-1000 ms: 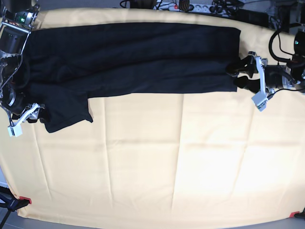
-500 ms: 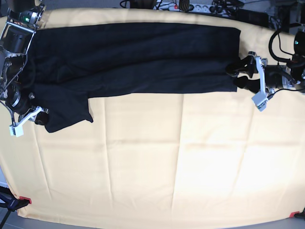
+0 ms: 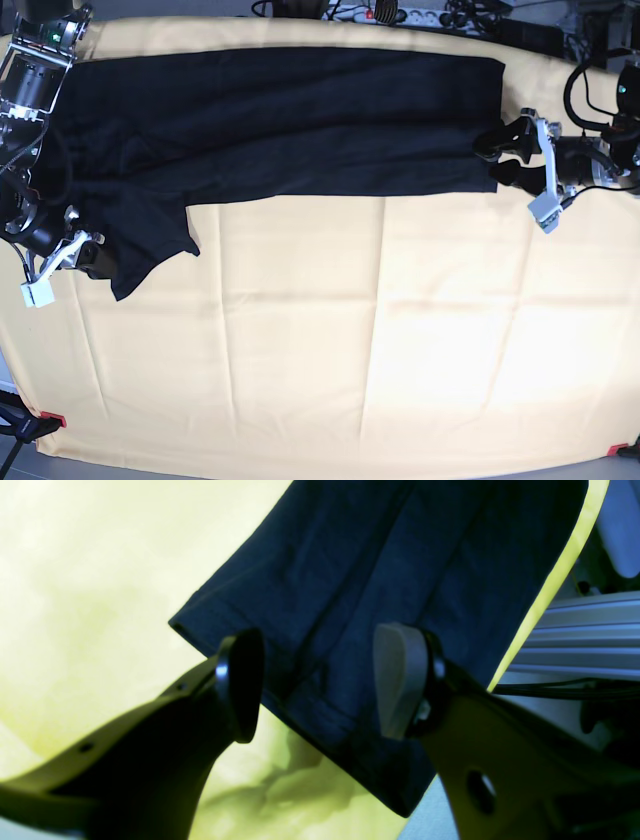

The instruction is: Fold the T-shirt properly

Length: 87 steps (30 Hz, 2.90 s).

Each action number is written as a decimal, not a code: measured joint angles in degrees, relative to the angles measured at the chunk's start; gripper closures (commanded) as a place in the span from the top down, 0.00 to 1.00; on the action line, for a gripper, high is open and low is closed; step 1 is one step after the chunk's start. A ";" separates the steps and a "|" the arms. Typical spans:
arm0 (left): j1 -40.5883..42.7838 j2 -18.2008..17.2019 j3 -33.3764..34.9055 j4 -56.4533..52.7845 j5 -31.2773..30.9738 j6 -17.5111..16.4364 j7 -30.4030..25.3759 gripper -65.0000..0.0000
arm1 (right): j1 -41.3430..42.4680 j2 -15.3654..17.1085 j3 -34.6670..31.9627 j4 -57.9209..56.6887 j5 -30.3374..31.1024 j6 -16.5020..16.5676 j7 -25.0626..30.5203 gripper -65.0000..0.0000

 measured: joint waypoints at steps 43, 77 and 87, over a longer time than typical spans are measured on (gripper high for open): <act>-0.13 -0.02 0.00 0.00 -0.11 0.02 -0.20 0.56 | -43.32 17.62 -0.20 42.29 -3.82 0.02 -12.31 0.00; -4.26 -6.86 -0.02 0.15 2.45 1.81 1.44 0.56 | -45.22 15.85 19.69 46.40 -2.32 -5.73 1.03 0.63; -4.87 -3.34 -2.01 0.11 6.10 5.20 0.87 0.56 | -34.82 1.09 13.99 27.71 -7.58 0.11 5.35 0.27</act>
